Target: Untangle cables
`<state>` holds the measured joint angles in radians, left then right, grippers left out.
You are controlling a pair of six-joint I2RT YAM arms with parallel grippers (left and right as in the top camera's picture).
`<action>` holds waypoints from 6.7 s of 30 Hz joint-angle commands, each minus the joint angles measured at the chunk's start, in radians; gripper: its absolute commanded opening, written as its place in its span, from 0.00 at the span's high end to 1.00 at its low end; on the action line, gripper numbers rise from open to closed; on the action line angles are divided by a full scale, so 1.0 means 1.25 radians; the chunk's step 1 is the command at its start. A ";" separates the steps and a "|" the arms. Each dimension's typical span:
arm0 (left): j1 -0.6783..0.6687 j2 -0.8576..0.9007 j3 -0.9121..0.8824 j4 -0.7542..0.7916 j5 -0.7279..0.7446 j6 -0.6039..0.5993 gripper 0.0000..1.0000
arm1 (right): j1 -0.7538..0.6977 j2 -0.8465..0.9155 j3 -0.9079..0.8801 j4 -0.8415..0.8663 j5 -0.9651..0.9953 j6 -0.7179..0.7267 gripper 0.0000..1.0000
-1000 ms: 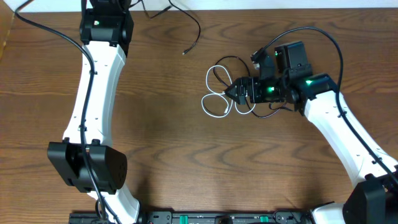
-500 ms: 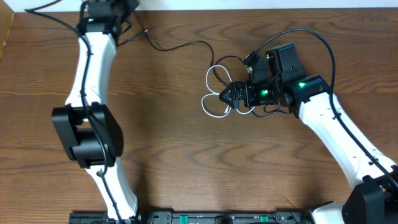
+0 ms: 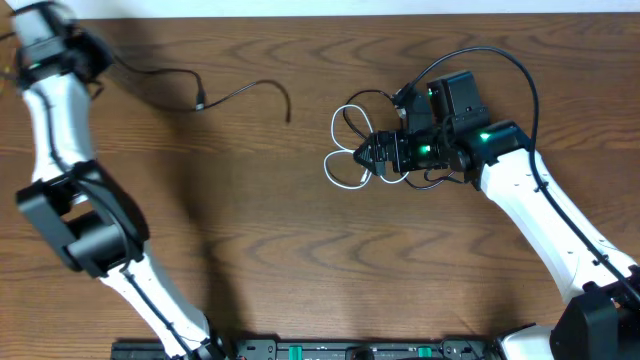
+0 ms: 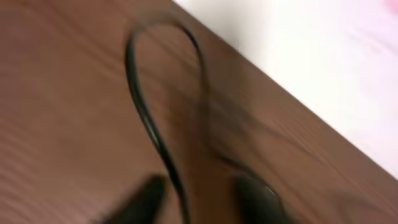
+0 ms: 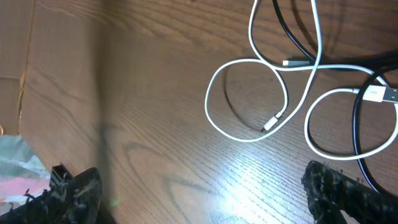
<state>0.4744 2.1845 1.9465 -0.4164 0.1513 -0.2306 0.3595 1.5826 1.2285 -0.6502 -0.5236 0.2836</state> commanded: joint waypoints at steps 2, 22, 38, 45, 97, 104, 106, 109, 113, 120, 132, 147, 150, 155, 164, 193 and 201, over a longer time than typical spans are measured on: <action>0.062 0.002 0.010 -0.007 -0.010 0.029 0.06 | 0.008 -0.011 -0.005 0.004 0.002 -0.009 0.01; -0.018 0.002 0.004 -0.317 0.065 0.027 0.16 | 0.050 -0.009 -0.005 0.005 0.035 -0.009 0.01; -0.268 0.073 -0.033 -0.318 0.029 0.015 0.04 | 0.054 -0.009 -0.005 -0.016 0.035 -0.009 0.01; -0.304 0.078 -0.034 -0.345 -0.085 -0.269 0.18 | 0.054 -0.009 -0.005 -0.006 0.037 -0.009 0.01; -0.237 0.123 0.075 -0.186 0.034 -0.234 0.02 | 0.066 -0.009 -0.005 -0.016 0.041 -0.009 0.01; -0.245 0.123 0.075 -0.270 0.340 -0.222 0.03 | 0.066 -0.009 -0.005 -0.016 0.041 -0.009 0.01; -0.255 0.123 0.075 -0.305 0.371 -0.190 0.20 | 0.066 -0.009 -0.005 -0.016 0.041 -0.009 0.01; -0.276 0.123 0.063 -0.343 0.335 -0.134 0.38 | 0.066 -0.009 -0.005 -0.016 0.040 -0.009 0.01; -0.314 0.124 0.047 -0.352 0.197 -0.032 0.30 | 0.066 -0.009 -0.005 -0.018 0.041 -0.009 0.01; -0.378 0.125 0.043 -0.348 0.051 0.087 0.31 | 0.066 -0.009 -0.005 -0.018 0.041 -0.009 0.01; -0.396 0.158 0.043 -0.339 -0.014 0.149 0.39 | 0.066 -0.009 -0.005 -0.018 0.040 -0.009 0.01; -0.398 0.169 0.040 -0.330 0.002 0.149 0.55 | 0.066 -0.009 -0.005 -0.015 0.040 -0.009 0.01; -0.400 0.169 0.034 -0.330 0.011 0.164 0.53 | 0.066 -0.009 -0.005 -0.015 0.041 -0.009 0.01; -0.400 0.169 0.015 -0.315 0.031 0.170 0.52 | 0.066 -0.009 -0.005 -0.015 0.040 -0.009 0.01; -0.400 0.169 -0.008 -0.284 0.031 0.169 0.69 | 0.066 -0.009 -0.005 -0.013 0.040 -0.008 0.01; -0.379 0.163 0.025 0.074 0.031 0.002 0.02 | 0.066 -0.009 -0.005 -0.031 0.062 -0.007 0.01; -0.376 0.065 0.026 -0.020 0.076 -0.095 0.01 | 0.063 -0.009 -0.005 -0.031 0.078 -0.006 0.01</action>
<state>-0.0010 2.3669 1.9472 -0.3954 0.1883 -0.2600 0.4366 1.5826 1.2274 -0.6888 -0.4469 0.2829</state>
